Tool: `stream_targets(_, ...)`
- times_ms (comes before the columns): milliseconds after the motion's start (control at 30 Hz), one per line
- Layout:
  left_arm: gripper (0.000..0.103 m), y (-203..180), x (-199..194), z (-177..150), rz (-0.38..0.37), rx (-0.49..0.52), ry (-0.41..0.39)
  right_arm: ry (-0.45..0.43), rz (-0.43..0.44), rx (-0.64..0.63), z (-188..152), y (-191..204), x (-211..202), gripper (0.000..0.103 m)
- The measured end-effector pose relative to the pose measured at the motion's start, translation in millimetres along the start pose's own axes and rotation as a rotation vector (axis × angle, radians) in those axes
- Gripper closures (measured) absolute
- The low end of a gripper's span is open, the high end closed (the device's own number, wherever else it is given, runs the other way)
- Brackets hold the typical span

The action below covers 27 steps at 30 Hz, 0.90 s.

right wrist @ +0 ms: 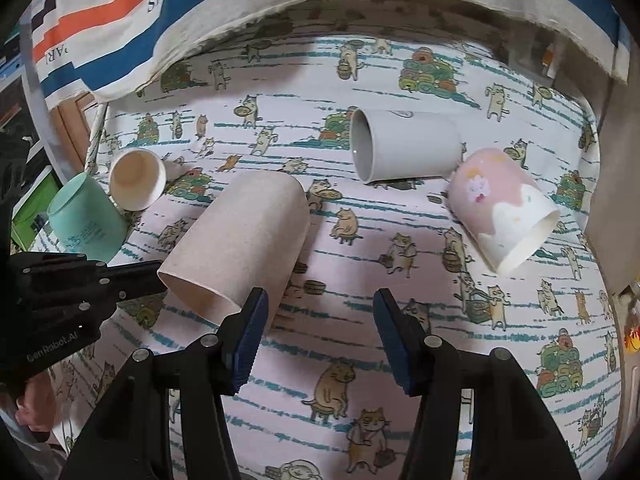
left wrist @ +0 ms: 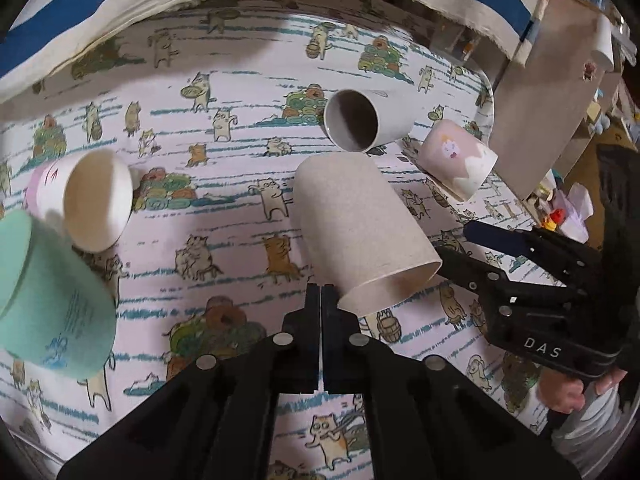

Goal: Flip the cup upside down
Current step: 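Close the right gripper around the body of the beige cup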

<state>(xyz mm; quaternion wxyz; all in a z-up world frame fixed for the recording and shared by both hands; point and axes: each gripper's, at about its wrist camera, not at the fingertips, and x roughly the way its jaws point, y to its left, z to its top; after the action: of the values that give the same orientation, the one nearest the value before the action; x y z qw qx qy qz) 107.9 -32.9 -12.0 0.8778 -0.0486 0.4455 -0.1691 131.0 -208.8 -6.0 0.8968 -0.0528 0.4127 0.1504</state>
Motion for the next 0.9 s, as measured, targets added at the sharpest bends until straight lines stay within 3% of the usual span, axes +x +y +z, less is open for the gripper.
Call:
stream_targets(133,0.103,2.4,-10.8,0.3,-0.004,0.0,-0.019,0.008,0.03,-0.011,2.0,3.1,-0.6,0.046)
stream_targets(300,0.103,-1.4,-22.5,8.7,0.045,0.006,-0.058,-0.065,0.008,0.044,12.7,-7.4,-18.7,0.046)
stream_targets(367,0.093,-1.4,-26.2,15.6,0.041,0.001,-0.065,-0.093,0.023,0.061,18.7,-14.0,-27.0,0.046)
stream_targets(433,0.069,-4.4,-29.6,24.1,0.039,0.0,-0.081,-0.124,0.033,0.073,23.5,-20.4,-35.1,0.046)
stream_targets(500,0.057,-12.5,-31.2,34.2,0.065,0.016,-0.097,-0.158,0.028,0.072,28.2,-24.1,-42.0,0.046)
stream_targets(567,0.055,-20.4,-27.9,44.8,0.088,0.032,-0.102,-0.207,0.008,0.059,33.6,-27.5,-51.3,0.046)
stream_targets(733,0.053,-25.3,-3.1,70.2,0.076,-0.023,-0.032,-0.259,-0.028,0.066,49.7,-38.3,-59.4,0.045)
stream_targets(900,0.048,-30.9,25.7,75.0,0.06,-0.077,0.096,-0.226,-0.07,0.088,49.3,-51.0,-48.1,0.045)
